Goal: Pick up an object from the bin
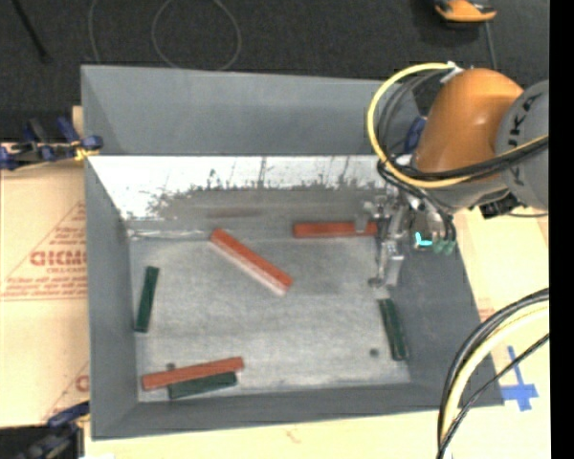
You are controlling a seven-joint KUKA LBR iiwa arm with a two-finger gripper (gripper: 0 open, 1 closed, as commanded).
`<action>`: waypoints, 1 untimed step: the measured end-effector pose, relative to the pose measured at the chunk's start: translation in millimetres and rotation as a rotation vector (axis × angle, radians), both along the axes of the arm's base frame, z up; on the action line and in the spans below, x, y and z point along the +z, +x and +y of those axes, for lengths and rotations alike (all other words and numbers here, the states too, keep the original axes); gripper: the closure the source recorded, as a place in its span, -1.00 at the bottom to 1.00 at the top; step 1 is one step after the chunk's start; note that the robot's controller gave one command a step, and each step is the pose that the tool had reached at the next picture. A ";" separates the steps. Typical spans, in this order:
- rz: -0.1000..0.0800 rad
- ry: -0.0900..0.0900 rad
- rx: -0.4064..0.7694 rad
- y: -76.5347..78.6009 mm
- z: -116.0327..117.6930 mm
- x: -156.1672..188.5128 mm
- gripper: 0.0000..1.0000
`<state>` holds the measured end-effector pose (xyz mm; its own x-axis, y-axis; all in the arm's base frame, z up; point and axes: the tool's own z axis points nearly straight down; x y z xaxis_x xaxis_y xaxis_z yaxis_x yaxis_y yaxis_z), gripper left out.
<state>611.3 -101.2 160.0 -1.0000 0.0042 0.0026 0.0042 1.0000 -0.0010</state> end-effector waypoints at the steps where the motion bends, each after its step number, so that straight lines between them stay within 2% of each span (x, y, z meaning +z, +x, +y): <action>1: 0.000 0.004 0.052 23.7 60.9 -78.1 -1.00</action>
Offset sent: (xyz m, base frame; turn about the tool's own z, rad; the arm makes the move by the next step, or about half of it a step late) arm 0.0242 0.0579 -0.0742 -0.0457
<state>635.1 -40.2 81.9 -0.9989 -0.0475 0.0021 -0.0475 0.9989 0.0028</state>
